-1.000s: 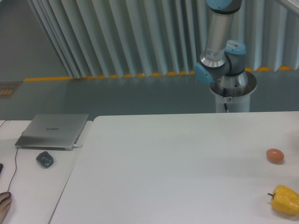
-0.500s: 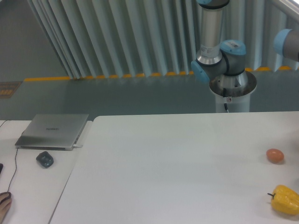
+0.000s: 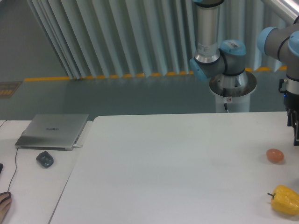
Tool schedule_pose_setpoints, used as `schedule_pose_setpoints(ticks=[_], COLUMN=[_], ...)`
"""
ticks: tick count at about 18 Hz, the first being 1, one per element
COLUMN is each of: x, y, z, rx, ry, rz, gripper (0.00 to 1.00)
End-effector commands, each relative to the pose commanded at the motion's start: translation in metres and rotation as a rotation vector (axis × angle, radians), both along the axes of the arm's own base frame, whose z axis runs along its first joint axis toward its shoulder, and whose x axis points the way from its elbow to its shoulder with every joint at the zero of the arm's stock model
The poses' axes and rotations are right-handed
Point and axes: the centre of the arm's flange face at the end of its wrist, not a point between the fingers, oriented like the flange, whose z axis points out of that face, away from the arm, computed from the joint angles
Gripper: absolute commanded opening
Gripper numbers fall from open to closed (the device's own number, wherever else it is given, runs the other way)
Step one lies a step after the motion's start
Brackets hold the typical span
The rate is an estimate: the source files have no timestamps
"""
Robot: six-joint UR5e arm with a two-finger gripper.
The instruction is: Place the red peppers in a basket
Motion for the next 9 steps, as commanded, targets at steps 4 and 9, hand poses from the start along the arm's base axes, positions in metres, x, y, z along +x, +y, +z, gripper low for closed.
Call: schedule_pose_setpoints(ticks=[4, 9], x=[0.002, 0.01], y=[-0.001, 0.004], z=[-0.006, -0.014], rx=[-0.02, -0.106], ry=[-0.01, 0.008], rz=[0.006, 0.008], gripper=[1.0, 1.0])
